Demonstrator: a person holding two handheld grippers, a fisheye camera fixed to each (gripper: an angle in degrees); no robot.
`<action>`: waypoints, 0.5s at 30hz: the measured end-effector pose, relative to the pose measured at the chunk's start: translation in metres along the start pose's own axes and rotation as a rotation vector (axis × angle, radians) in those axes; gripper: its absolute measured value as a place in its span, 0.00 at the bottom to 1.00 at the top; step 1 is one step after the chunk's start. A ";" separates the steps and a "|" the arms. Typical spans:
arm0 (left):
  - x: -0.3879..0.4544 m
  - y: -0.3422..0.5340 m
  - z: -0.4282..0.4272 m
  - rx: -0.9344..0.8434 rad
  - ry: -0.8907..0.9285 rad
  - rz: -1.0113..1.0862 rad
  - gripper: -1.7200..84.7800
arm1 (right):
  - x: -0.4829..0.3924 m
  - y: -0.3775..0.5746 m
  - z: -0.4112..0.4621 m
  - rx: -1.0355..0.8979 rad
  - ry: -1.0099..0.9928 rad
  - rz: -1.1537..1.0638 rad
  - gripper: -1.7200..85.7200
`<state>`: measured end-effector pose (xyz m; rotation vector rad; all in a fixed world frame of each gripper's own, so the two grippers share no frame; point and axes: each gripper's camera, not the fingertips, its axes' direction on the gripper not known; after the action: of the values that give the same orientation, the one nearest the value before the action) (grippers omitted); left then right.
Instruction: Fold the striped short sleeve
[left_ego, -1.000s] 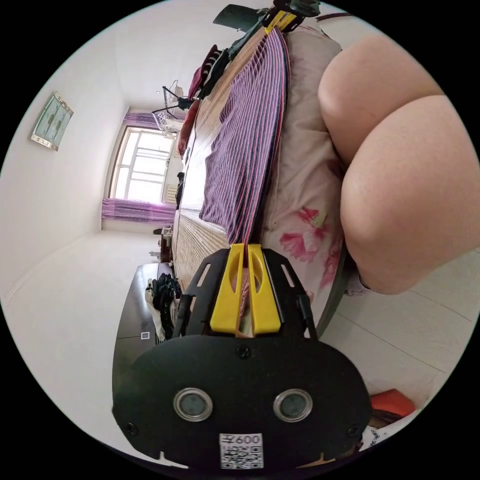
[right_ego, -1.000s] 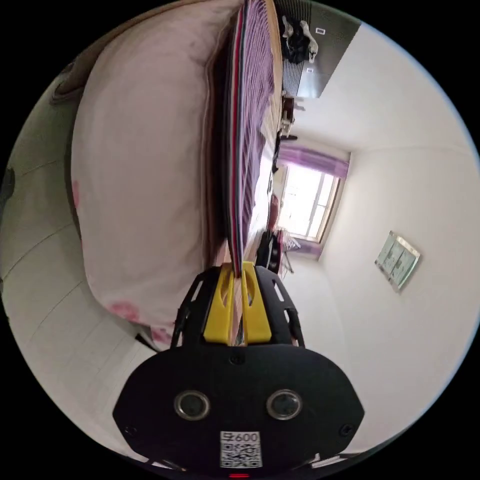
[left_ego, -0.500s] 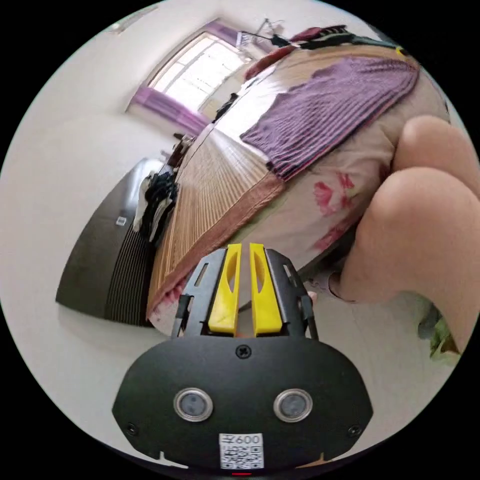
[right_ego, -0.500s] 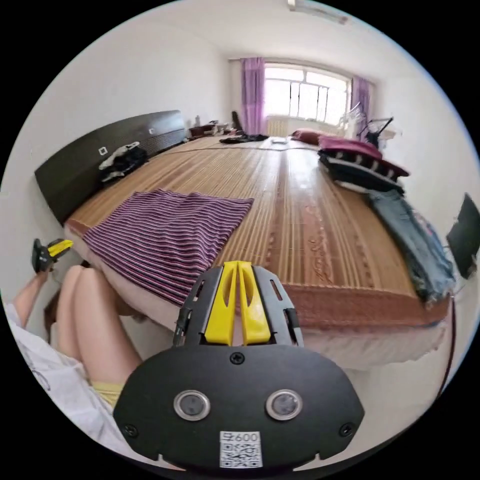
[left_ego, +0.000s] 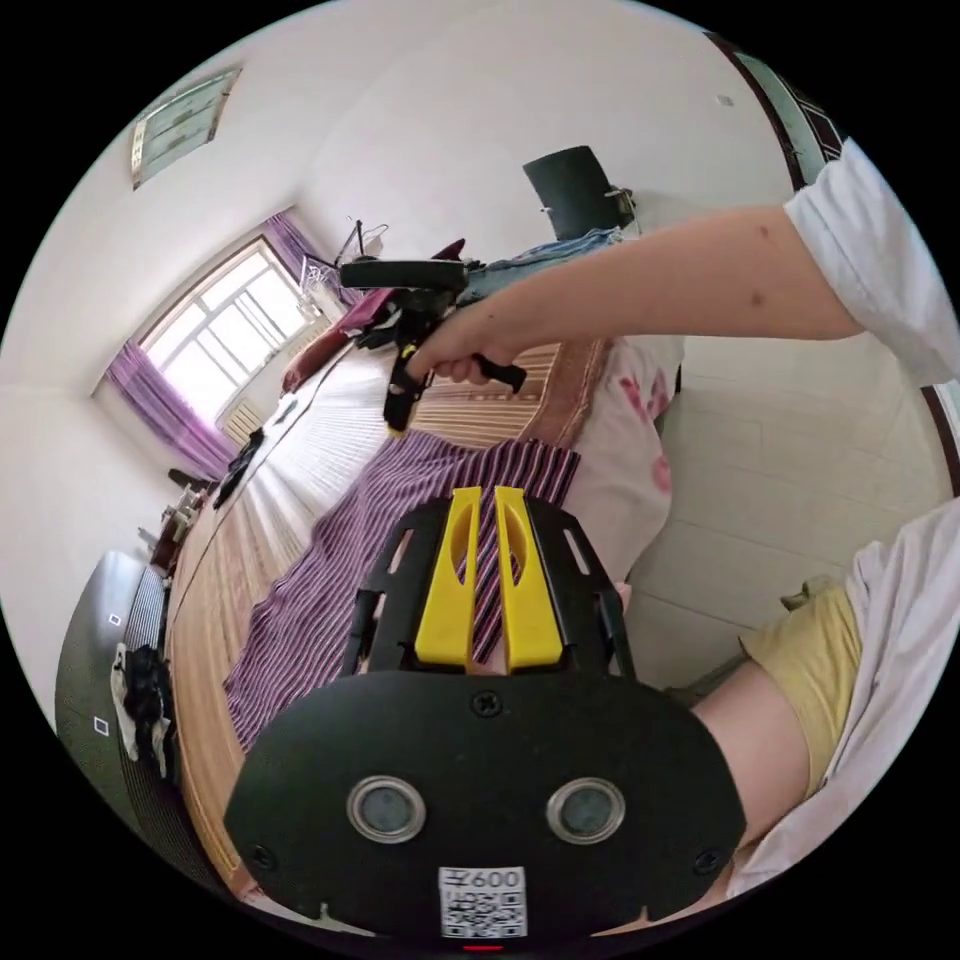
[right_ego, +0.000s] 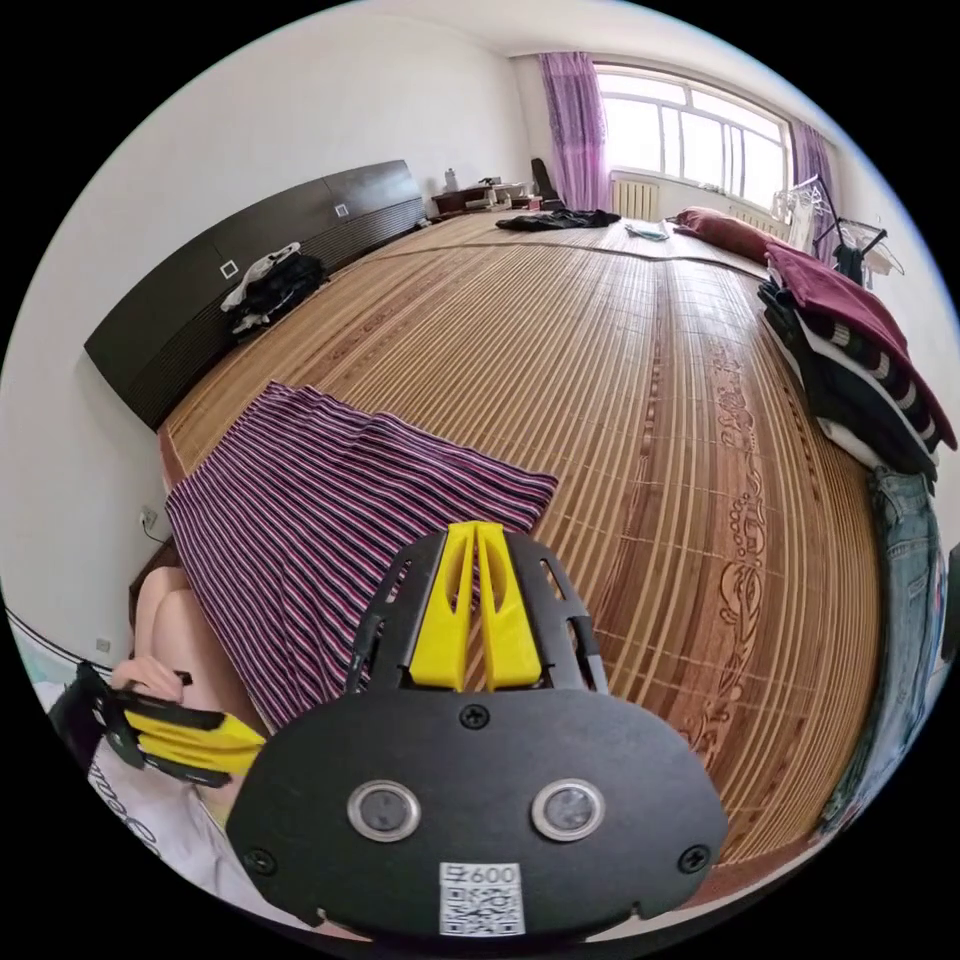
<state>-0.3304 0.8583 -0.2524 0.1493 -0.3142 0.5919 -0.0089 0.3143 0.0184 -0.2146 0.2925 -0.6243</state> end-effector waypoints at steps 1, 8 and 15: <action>0.001 -0.001 0.023 -0.072 0.088 -0.003 0.03 | -0.004 -0.010 0.002 -0.027 0.028 -0.010 0.01; 0.029 0.027 0.037 -0.101 -0.111 0.226 0.03 | -0.046 -0.118 -0.038 -0.043 0.033 -0.008 0.01; -0.002 0.067 0.022 0.083 -0.113 0.091 0.03 | -0.088 -0.109 -0.159 0.194 -0.035 0.058 0.01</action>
<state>-0.3756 0.9070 -0.2292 0.2498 -0.4077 0.6886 -0.1887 0.2637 -0.0813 -0.0306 0.2026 -0.5871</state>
